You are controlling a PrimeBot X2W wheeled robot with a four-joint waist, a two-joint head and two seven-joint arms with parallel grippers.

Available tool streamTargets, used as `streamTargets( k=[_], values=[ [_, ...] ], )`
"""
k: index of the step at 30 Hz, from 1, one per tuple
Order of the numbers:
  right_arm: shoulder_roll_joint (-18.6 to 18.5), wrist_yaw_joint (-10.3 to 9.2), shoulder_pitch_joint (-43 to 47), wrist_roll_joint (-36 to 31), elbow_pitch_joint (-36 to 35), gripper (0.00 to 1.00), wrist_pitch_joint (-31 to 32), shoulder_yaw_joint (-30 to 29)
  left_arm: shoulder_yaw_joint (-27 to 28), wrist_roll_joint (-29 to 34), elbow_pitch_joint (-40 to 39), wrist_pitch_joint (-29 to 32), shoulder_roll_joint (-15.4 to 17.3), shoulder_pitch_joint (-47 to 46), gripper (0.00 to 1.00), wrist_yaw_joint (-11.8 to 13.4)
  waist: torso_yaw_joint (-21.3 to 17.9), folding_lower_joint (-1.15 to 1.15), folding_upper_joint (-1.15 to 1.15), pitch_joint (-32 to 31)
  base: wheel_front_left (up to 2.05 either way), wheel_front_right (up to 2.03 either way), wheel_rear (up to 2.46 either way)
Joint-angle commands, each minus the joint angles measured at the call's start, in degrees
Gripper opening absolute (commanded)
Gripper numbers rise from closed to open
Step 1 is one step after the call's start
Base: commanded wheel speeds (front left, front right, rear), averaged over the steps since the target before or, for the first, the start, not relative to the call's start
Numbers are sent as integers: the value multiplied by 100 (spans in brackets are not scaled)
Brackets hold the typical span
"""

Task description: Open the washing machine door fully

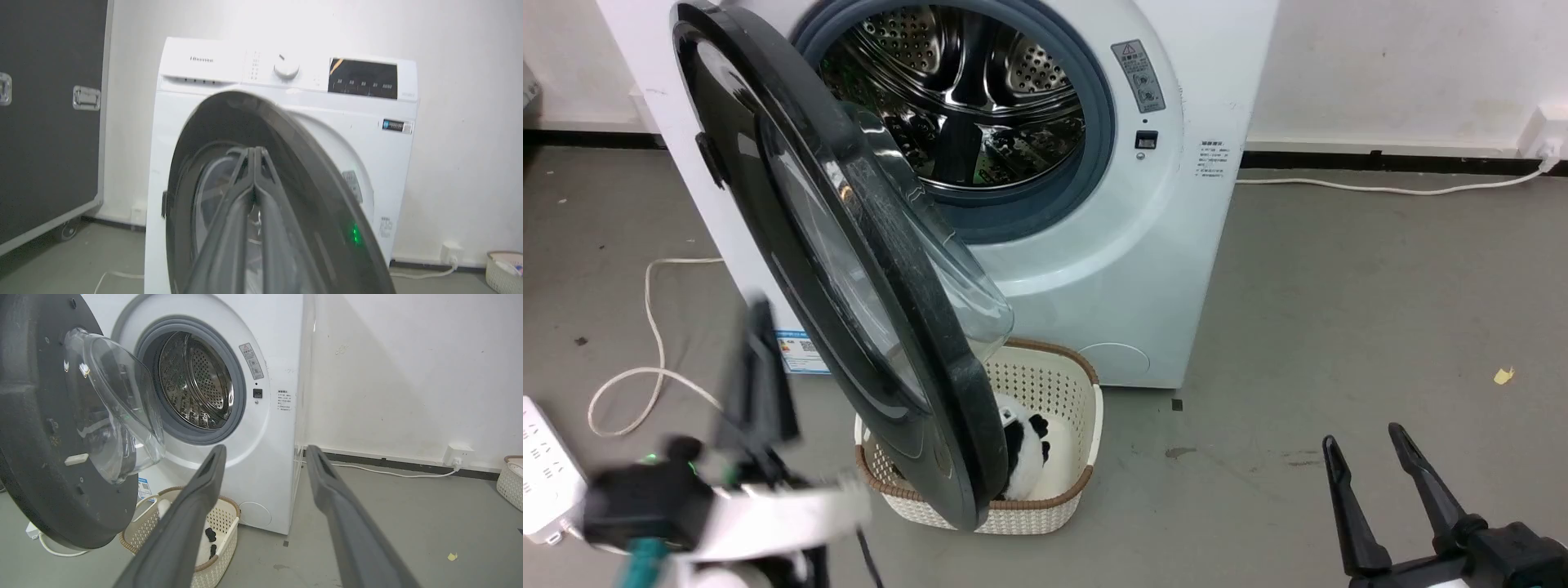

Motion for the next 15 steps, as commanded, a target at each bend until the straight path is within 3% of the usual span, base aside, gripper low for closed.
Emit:
streamTargets(
  k=[1, 7, 15],
  values=[
    [28, 5, -9, 36, -31, 100, -24, 17, 136, -15, -619, -29, -1, -495, 0, 38, -24, 0, 0, -12, 0, 0, 0],
    [29, 5, -20, 64, -13, 100, -24, 53, -94, 128, -1205, -12, 9, -1102, 0, -88, -75, 0, 0, -45, 0, 0, 0],
    [29, 5, -25, 108, 2, 100, -25, 70, -1232, 221, -1127, 769, 2, -1247, 0, -220, -162, 0, 0, 0, 0, 0, 0]
  ],
)
